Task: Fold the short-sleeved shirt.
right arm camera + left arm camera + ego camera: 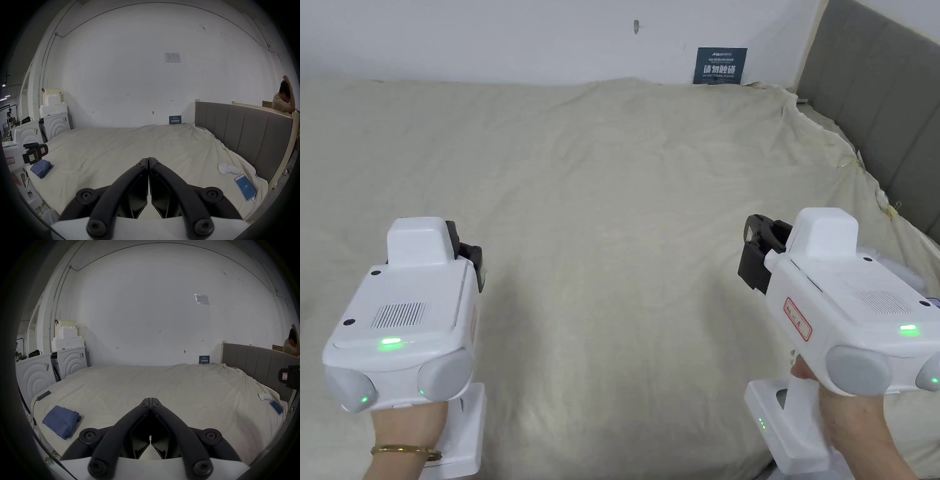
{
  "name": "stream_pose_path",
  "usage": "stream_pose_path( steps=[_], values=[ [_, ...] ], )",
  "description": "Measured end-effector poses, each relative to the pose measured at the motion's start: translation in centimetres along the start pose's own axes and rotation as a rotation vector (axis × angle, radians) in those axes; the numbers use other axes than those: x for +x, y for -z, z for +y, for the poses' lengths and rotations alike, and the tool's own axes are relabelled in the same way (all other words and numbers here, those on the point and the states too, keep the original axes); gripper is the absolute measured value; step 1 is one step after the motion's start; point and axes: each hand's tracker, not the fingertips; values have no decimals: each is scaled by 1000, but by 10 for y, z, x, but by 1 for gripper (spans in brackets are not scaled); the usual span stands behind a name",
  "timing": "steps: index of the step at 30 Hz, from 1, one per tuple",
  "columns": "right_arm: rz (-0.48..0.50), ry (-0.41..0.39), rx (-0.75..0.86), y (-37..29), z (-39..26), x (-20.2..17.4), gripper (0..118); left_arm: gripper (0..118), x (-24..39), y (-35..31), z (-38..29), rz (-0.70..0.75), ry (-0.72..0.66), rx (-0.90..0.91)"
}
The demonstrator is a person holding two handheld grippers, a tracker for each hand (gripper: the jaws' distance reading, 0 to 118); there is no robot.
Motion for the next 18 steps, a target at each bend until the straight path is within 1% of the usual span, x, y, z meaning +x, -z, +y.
stream_pose_path(
  steps=[8,18],
  values=[
    [2,-12,-15,-6,-7,-2,0,0,-2,-1,0,6,2,-3],
    [3,-5,-17,-14,-7,-6,0,0,1,-1,1,-5,13,6]
  ],
)
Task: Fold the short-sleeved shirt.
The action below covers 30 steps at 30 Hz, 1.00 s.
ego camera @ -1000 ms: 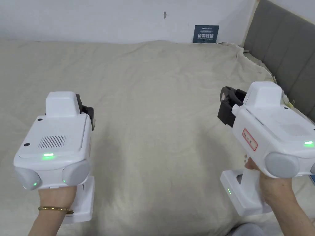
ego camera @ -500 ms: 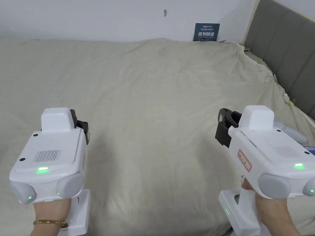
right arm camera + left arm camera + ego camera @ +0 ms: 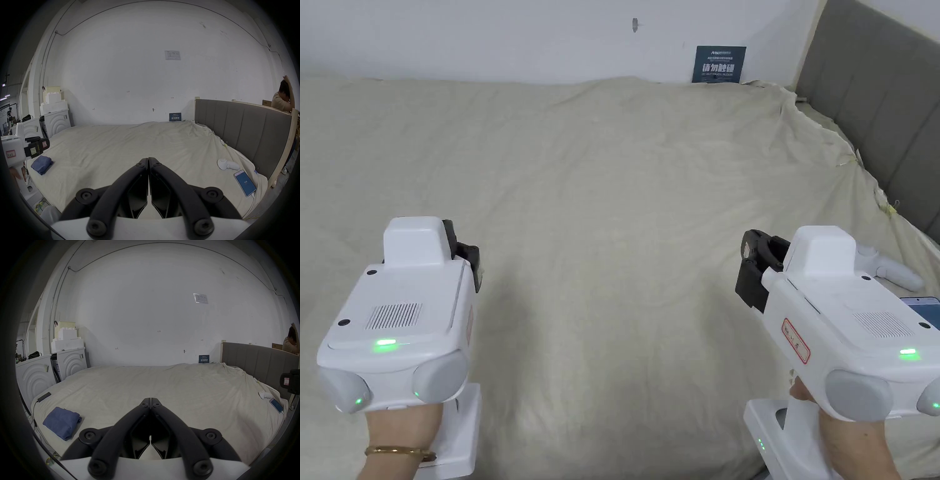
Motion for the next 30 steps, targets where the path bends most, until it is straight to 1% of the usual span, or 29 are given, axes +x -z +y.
stream_pose_path(
  steps=[11,30],
  values=[
    [6,-2,14,-2,4,-1,0,0,3,-1,1,-2,26,8],
    [1,-6,28,-4,8,0,0,0,5,-2,2,-3,27,19]
  ],
)
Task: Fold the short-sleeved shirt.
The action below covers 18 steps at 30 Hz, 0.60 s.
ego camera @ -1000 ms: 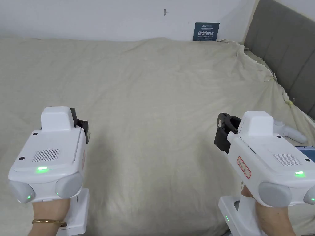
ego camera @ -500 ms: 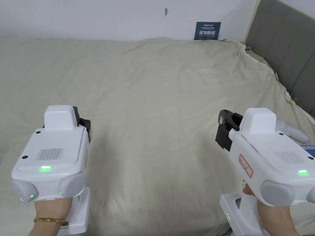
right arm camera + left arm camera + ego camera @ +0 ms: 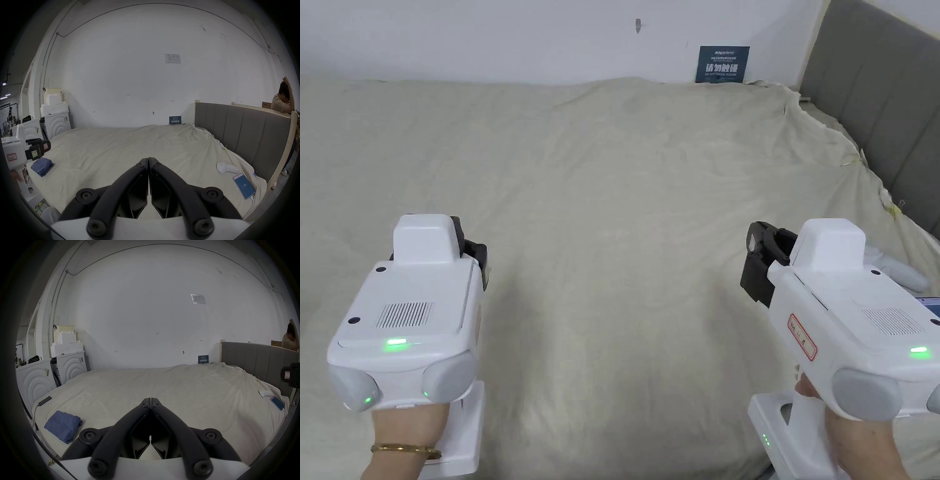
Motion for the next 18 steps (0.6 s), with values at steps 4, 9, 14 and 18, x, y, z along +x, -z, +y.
stream_pose_path(
  steps=[4,9,14,18],
  values=[
    [-1,-3,1,-1,0,1,0,0,0,0,1,0,-5,0],
    [-1,-2,3,-1,0,1,0,0,1,-2,1,-4,-2,3],
    [0,-2,4,-3,1,1,0,0,2,-2,1,-8,2,4],
    [0,-2,5,-4,2,0,0,0,0,-3,2,-5,1,7]
  ],
)
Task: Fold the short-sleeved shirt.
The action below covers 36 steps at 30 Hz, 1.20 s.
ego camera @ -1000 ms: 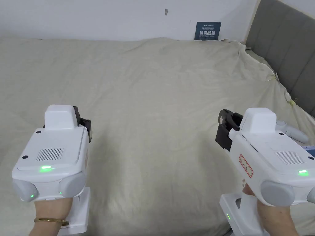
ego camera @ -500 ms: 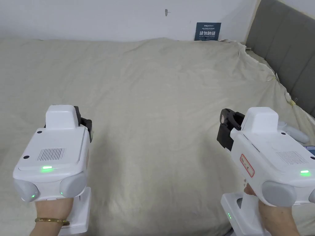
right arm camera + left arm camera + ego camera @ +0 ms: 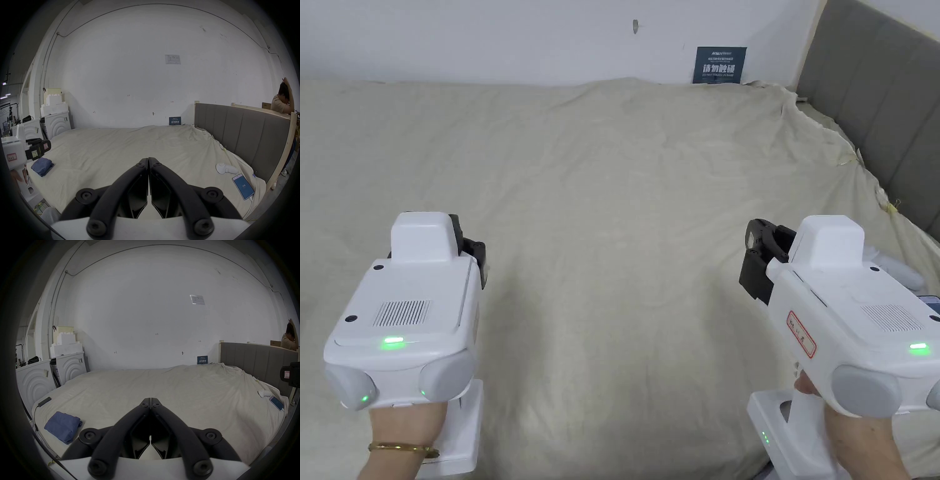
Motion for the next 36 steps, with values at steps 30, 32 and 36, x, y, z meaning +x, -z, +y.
stream_pose_path(
  steps=[30,32,36],
  values=[
    [10,2,-7,2,1,-4,0,0,0,-1,-2,1,3,-3],
    [18,13,-33,3,3,-3,6,10,0,-2,0,-14,-20,-16],
    [54,91,-131,7,11,1,61,51,-1,-3,5,-19,-91,-74]
  ],
)
